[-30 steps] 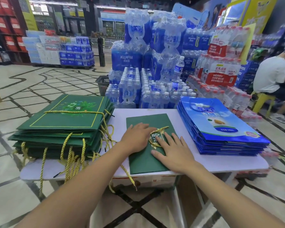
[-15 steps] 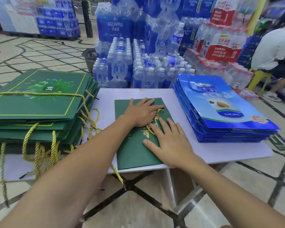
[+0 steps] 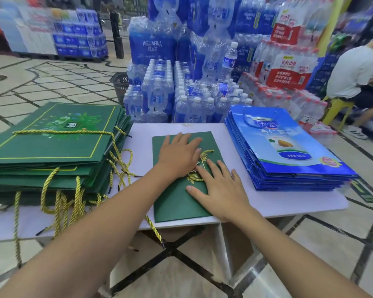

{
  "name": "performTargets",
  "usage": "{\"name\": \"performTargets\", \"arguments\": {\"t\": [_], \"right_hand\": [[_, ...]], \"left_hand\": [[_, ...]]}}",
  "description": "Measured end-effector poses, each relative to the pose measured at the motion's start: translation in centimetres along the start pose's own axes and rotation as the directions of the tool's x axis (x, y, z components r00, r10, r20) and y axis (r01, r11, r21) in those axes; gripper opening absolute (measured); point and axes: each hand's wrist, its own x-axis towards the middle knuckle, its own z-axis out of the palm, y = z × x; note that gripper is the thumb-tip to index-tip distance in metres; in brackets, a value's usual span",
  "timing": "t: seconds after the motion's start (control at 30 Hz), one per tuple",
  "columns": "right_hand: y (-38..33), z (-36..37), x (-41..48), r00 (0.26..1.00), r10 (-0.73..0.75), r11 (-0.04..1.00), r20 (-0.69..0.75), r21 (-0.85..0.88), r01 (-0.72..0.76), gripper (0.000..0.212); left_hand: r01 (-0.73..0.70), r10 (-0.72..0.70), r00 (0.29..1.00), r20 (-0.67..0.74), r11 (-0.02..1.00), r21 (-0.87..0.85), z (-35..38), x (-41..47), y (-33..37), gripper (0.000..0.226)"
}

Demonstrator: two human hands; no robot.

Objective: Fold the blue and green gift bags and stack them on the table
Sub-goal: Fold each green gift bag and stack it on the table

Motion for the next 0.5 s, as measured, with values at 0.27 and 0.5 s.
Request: {"name": "performTargets", "arguments": {"t": [0.27, 0.5], "right_hand": [[0.3, 0.4, 1.1, 0.981, 0.105, 0.987, -0.164, 0.137, -0.083, 0.075], [0.7, 0.0, 1.3, 0.965, 0.150, 0.951, -0.217, 0.297, -0.081, 0.077]], "left_hand": [[0.354, -0.367, 0.923, 0.113, 0.927, 0.122, -2.9, -6.3, -1.0, 0.048], [0.421, -0.505, 0.838, 0.207, 0.356, -0.835, -5.1, -6.1, -1.8, 0.055]]}}
